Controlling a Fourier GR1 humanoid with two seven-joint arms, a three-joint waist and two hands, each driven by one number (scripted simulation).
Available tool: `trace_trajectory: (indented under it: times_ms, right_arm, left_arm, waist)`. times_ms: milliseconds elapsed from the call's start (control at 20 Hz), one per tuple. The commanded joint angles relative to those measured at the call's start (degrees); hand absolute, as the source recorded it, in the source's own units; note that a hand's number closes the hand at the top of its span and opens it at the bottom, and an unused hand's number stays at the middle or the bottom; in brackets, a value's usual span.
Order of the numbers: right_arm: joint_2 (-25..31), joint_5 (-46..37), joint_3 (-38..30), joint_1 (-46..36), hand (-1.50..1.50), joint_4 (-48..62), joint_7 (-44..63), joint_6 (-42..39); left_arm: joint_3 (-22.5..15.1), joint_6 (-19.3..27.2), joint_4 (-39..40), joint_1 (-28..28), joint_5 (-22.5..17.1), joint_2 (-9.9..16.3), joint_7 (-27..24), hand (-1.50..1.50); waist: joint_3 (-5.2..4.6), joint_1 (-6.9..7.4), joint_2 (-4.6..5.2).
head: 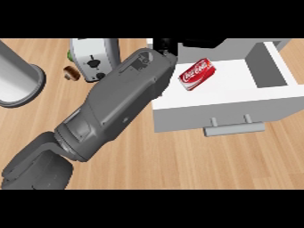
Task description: Pick up the can, place it into the drawer and close the drawer
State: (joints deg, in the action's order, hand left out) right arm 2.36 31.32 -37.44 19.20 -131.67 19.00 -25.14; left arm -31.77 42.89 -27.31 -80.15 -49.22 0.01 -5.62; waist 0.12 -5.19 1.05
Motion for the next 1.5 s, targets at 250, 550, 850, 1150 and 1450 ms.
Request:
trace_trajectory:
  times_ms: [250, 550, 850, 1150, 1450]
  right_arm:
    - [-2.3, -3.9, 2.0, 0.0, -1.5, 0.6, -1.1, -0.3]
    - [1.2, -1.8, 0.0, -2.7, -1.5, -1.7, 0.2, 1.2]
    - [3.7, -16.0, 2.0, -7.0, -1.5, -6.0, -7.3, -2.8]
    - [2.5, -26.1, 6.1, -8.4, -1.5, -7.6, -12.8, -4.7]
    - [3.1, -43.4, 15.9, -15.6, -1.5, -7.2, -12.0, -2.1]
  left_arm:
    - [-2.3, 1.2, 2.0, -0.5, -4.1, 0.0, -2.5, -1.5]
    - [-3.0, 2.2, 2.3, 0.0, -7.0, 0.0, -5.7, -1.5]
    - [-2.3, 2.3, -0.6, -0.5, -9.6, 0.0, -7.3, -1.5]
    - [-2.3, 2.0, 0.1, -0.9, -9.9, 0.0, -11.0, -1.5]
    - [-2.7, 3.6, -1.4, -2.7, -11.2, 0.0, -9.1, -1.5]
  waist:
    - [0.01, 0.27, 0.08]
    - [-0.02, -0.57, 0.26]
    - [-0.03, 0.88, 0.31]
    - [-0.04, 2.15, -0.05]
    - [-0.1, 4.04, -0.29]
